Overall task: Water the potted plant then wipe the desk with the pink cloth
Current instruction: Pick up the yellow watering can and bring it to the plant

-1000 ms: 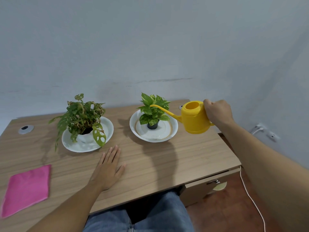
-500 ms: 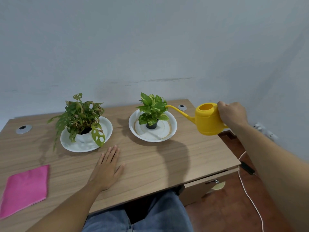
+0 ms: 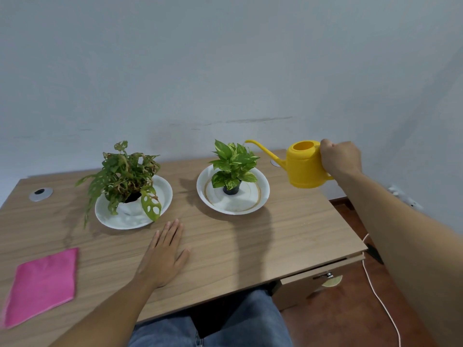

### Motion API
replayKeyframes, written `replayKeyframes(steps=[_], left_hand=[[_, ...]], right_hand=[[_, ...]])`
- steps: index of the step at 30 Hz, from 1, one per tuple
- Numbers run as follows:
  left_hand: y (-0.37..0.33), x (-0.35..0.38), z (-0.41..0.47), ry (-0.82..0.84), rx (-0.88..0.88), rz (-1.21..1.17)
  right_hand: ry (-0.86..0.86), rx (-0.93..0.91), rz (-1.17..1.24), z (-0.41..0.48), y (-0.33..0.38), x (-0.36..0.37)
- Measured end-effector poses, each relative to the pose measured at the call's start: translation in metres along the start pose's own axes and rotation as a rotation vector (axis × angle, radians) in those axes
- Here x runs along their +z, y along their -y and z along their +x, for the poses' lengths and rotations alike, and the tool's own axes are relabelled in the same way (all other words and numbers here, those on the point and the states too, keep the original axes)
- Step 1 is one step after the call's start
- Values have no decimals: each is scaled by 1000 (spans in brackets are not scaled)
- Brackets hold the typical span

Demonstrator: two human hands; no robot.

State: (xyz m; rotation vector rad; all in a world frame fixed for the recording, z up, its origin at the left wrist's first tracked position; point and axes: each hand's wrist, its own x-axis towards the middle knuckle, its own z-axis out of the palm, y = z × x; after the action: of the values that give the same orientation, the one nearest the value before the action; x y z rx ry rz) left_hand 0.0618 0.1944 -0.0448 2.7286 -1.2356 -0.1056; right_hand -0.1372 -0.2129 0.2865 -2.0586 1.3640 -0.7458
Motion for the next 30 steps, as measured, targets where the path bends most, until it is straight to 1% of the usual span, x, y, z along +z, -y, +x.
replayKeyframes(steps=[7, 15, 20, 27, 30], left_hand=[[0, -1, 1, 8, -1, -10], [2, 2, 2, 12, 6, -27], [5, 4, 3, 2, 21, -45], [3, 3, 3, 3, 24, -52], [3, 4, 3, -2, 25, -54]], right_hand=[[38, -41, 48, -9, 9, 4], [114, -91, -20, -22, -14, -7], [97, -93, -75, -24, -32, -26], [49, -47, -86, -15, -50, -48], [59, -59, -131, -10, -52, -52]])
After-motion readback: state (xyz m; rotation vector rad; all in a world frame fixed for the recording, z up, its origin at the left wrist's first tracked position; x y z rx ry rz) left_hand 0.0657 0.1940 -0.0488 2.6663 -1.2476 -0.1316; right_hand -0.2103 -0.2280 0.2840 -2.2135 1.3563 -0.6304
